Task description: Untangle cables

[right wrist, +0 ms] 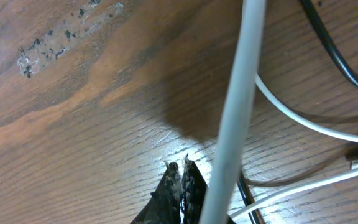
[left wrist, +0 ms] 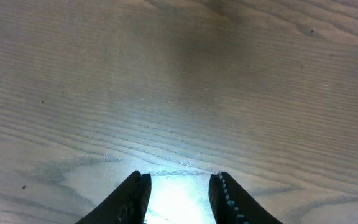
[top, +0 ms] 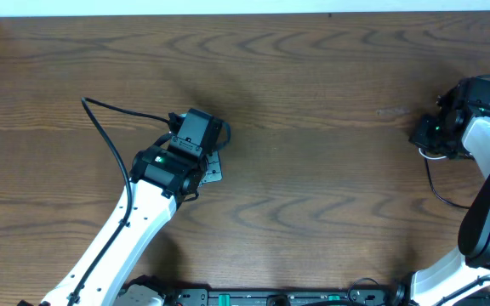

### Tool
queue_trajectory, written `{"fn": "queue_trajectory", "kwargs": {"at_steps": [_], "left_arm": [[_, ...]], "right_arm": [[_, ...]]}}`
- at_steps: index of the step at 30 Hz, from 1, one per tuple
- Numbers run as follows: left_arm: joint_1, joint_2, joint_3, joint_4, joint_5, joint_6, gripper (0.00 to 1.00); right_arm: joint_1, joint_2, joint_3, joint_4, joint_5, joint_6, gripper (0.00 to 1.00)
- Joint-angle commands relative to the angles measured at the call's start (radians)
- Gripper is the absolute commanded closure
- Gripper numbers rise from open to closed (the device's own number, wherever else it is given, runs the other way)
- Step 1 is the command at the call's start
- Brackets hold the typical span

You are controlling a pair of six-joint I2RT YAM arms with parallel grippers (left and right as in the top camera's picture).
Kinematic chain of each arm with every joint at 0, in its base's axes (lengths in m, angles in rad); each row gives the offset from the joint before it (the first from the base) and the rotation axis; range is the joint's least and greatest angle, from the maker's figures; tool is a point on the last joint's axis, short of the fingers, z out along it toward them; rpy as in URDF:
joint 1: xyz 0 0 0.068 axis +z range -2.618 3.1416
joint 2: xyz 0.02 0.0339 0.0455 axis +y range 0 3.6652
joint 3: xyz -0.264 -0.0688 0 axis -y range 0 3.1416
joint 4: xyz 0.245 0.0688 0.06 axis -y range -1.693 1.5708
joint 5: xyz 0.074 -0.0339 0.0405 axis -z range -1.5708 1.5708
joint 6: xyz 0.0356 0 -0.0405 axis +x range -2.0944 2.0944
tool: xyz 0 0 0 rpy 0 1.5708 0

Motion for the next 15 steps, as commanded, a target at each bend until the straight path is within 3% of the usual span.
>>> {"fn": "queue_trajectory", "kwargs": {"at_steps": [1, 5, 9, 11, 15], "left_arm": [[0.000, 0.008, -0.009, -0.006, -0.003, 0.002, 0.64], [0.000, 0.008, -0.009, -0.006, -0.003, 0.002, 0.64], [0.000, 0.008, -0.009, -0.006, -0.002, 0.002, 0.64], [0.000, 0.008, -0.009, -0.006, -0.002, 0.002, 0.64], [0.000, 0.008, -0.009, -0.007, -0.003, 0.002, 0.64]], "right_arm": [[-0.001, -0.005, 0.004, -0.005, -0.010, 0.003, 0.99], [-0.001, -0.005, 0.004, -0.013, -0.010, 0.003, 0.98], [-0.001, -0.005, 0.004, -0.026, -0.008, 0.003, 0.77], [-0.001, -0.006, 0.004, -0.040, 0.003, 0.004, 0.72], [-0.001, -0.013, 0.005, -0.061, 0.037, 0.003, 0.72]]}}
